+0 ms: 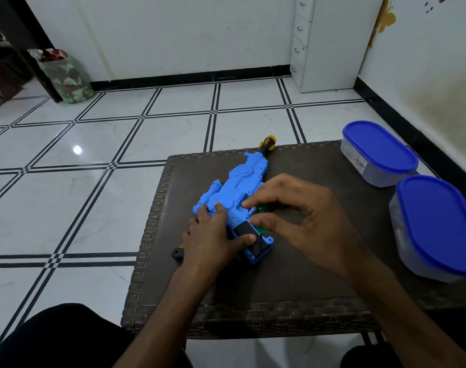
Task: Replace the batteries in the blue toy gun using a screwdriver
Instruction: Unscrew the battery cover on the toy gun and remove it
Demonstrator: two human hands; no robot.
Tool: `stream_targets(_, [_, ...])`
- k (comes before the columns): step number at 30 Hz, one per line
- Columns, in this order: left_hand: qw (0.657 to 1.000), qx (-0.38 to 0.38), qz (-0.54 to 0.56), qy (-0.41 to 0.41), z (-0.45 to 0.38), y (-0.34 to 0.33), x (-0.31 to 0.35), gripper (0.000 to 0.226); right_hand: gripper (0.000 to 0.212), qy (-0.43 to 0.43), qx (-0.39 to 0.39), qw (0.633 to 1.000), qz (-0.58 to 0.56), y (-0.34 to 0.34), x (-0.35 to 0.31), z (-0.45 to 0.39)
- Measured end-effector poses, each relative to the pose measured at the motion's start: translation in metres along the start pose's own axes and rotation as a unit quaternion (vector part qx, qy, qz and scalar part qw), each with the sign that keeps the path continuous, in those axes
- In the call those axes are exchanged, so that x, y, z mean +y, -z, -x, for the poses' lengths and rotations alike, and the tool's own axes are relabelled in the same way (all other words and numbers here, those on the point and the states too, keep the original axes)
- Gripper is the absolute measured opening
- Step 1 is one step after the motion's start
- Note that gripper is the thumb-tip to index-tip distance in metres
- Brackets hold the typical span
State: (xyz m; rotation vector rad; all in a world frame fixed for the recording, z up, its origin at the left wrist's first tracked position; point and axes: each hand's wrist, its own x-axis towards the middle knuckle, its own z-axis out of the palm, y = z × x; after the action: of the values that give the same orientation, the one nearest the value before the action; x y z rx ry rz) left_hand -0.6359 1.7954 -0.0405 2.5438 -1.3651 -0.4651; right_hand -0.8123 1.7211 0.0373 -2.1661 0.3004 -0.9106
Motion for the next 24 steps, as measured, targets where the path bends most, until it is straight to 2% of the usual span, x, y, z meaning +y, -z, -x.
stream_targets(3, [1.0,0.004,-0.009,-0.003,-0.0005,-0.0011,-0.0003,0.099,0.027,-0.027,-0.008,0.999,-0.037,0.0003,-0.0011,0.0012])
stream_targets(11, [1.0,-0.008,0.007,-0.011,0.0013,0.003,0.0001,0.105,0.017,-0.006,-0.001,1.0,-0.008,-0.0021,0.0007,0.0016])
stream_targets(14, [1.0,-0.012,0.005,0.002,0.0004,0.0016,0.0,0.1,0.018,-0.003,0.007,1.0,-0.013,-0.0015,0.0027,0.001])
stream_targets(18, [1.0,0.001,-0.008,-0.002,-0.0006,-0.0001,-0.0002,0.096,0.03,-0.021,-0.001,0.999,-0.037,-0.0009,0.0025,0.0023])
stream_targets(24, [1.0,-0.003,-0.001,-0.005,0.0009,0.0007,0.0005,0.09,0.024,-0.011,-0.016,0.999,-0.045,-0.0027,0.0033,0.0041])
